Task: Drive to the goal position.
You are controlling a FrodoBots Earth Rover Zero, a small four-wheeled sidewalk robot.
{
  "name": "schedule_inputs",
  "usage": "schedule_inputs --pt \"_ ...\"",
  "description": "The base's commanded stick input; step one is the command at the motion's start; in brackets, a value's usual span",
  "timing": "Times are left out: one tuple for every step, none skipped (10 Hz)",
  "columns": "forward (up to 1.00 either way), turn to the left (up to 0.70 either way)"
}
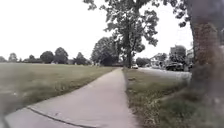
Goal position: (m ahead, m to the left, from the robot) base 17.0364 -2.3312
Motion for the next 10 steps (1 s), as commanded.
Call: schedule_inputs --pt "0.70 0.03" --pt "0.70 0.00" --pt "0.70 0.00" --pt "0.70 0.00" --pt "0.70 0.00" --pt "0.70 0.00" --pt "0.70 0.00" --pt "0.70 0.00" --pt "0.70 0.00" --pt "0.70 0.00"
